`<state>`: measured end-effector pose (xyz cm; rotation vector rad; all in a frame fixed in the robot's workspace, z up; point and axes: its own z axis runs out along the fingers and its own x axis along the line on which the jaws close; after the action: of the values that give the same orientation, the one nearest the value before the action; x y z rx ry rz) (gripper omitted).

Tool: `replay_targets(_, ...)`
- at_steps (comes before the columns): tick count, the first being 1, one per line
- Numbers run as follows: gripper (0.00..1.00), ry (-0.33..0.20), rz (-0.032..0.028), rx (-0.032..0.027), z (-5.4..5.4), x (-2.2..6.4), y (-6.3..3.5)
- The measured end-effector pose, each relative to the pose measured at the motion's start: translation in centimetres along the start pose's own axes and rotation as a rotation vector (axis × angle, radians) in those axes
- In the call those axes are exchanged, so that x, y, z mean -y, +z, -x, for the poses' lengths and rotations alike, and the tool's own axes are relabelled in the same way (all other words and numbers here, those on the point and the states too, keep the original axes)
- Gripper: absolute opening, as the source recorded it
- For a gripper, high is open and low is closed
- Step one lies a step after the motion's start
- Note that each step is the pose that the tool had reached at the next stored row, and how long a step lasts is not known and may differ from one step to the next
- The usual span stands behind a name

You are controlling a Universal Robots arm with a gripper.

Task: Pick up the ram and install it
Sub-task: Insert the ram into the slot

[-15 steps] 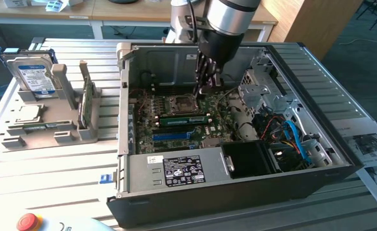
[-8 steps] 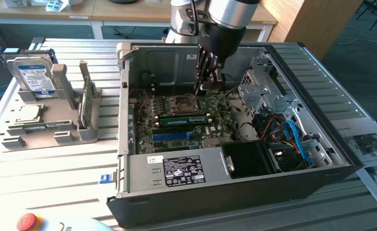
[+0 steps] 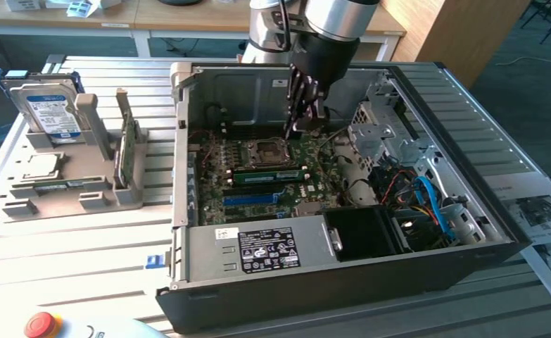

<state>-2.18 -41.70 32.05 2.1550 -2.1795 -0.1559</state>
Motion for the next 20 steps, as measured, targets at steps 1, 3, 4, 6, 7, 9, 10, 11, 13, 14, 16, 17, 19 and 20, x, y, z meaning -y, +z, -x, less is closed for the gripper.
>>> replay_targets(1,0.25,0.0,-0.0026,-0.0053,0.04,-0.03,-0.01)
replay_targets(3,0.25,0.002,-0.0072,-0.0148,0.12,-0.1,0.02)
replay_targets(4,0.25,0.002,-0.0099,-0.0203,0.16,-0.15,0.03)
replay_targets(6,0.25,0.004,-0.0173,-0.0338,0.26,-0.27,0.05)
replay_targets(7,0.25,0.005,-0.019,-0.0391,0.29,-0.3,0.05)
replay_targets(9,0.25,0.005,-0.019,-0.0397,0.28,-0.3,0.05)
replay_targets(10,0.25,0.005,-0.019,-0.0398,0.28,-0.3,0.05)
replay_targets(11,0.25,0.005,-0.019,-0.04,0.29,-0.3,0.05)
replay_targets(13,0.25,0.005,-0.019,-0.0399,0.29,-0.3,0.05)
replay_targets(14,0.25,0.005,-0.0192,-0.04,0.3,-0.3,0.05)
replay_targets(16,0.25,0.005,-0.0223,-0.0409,0.34,-0.32,0.06)
replay_targets(17,0.25,0.005,-0.0256,-0.0418,0.36,-0.32,0.05)
replay_targets(19,0.25,0.005,-0.0363,-0.0447,0.43,-0.32,0.06)
replay_targets(20,0.25,0.005,-0.0429,-0.0468,0.46,-0.33,0.06)
